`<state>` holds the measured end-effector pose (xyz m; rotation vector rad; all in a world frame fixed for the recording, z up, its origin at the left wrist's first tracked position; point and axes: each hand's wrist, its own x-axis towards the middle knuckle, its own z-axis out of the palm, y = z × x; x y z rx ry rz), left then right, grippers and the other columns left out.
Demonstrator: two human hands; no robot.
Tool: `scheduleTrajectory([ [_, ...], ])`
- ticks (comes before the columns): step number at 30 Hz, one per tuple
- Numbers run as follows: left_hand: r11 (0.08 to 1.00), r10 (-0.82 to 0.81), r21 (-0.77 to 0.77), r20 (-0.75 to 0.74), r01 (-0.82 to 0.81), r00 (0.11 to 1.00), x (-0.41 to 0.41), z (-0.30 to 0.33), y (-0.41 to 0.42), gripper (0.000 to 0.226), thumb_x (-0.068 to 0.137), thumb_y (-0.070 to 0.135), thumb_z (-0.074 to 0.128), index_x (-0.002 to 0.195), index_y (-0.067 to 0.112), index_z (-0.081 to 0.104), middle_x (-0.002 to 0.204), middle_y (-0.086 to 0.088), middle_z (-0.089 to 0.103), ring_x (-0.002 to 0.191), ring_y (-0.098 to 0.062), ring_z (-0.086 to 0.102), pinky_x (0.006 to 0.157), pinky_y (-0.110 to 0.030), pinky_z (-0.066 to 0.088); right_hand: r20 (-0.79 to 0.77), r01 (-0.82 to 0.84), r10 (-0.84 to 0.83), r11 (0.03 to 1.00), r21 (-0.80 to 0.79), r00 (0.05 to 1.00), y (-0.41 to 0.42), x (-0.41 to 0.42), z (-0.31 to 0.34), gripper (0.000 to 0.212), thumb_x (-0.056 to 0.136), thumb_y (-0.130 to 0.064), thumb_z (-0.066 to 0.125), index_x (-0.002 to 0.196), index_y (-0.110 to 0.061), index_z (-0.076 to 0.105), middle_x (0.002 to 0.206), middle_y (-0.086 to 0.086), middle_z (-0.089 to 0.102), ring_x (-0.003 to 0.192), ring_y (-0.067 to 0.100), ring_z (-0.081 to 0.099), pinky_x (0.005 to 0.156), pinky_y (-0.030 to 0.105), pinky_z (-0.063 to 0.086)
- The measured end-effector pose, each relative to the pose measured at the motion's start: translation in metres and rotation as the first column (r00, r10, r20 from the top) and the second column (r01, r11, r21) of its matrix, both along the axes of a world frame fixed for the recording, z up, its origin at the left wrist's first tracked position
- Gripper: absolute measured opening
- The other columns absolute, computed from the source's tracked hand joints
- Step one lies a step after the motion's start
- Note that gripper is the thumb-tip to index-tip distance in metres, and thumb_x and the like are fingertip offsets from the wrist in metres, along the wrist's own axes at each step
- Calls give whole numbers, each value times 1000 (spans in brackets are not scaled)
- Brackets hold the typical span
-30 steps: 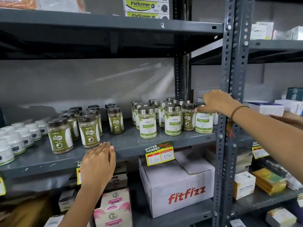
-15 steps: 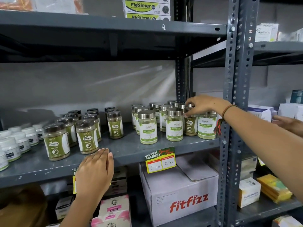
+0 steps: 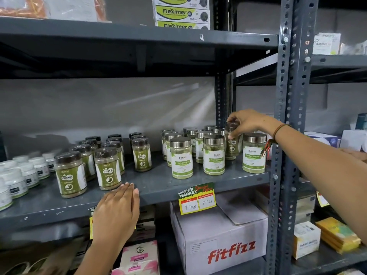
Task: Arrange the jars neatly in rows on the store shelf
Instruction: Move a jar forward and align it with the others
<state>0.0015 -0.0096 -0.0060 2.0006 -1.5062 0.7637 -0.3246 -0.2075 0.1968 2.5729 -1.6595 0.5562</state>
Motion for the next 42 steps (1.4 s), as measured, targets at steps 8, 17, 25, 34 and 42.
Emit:
scheduleTrajectory([
  [8,999,33,15,-25,-33,999,-7,4,4,47,94,34,34,104,8,72,105,-8,74,99,-23,69,88,-39,52,141,-46,103,931,-361,985,42,21,45,65,69,-38,84,127,-19,59,122,8,67,111,30,62,94,37,47],
  [17,999,36,24,-52,-35,998,-9,8,6,44,93,33,38,102,8,73,104,-7,74,99,-22,68,89,-37,51,324,-402,484,869,-290,813,97,110,45,62,70,-33,85,126,-19,62,124,-1,66,114,16,61,98,27,46],
  [25,1000,15,18,-48,-14,999,-7,7,5,45,95,33,36,106,8,71,107,-7,73,101,-23,67,90,-36,50,91,-561,560,828,-23,823,104,185,0,65,78,-33,79,135,-15,54,133,4,61,119,20,57,92,26,43],
  [34,1000,6,10,-54,-5,999,-3,3,1,48,96,37,31,114,11,68,117,-5,70,111,-20,63,98,-35,45,-46,-541,550,832,122,834,79,218,-27,70,80,-32,78,141,-15,48,144,5,53,128,23,51,99,27,38],
  [42,1000,4,-9,-54,-4,999,-2,1,0,47,97,37,33,113,12,69,117,-5,70,111,-19,63,98,-35,45,-96,-519,543,832,195,834,72,229,-22,71,83,-30,76,144,-18,45,149,4,45,132,23,46,108,33,37],
])
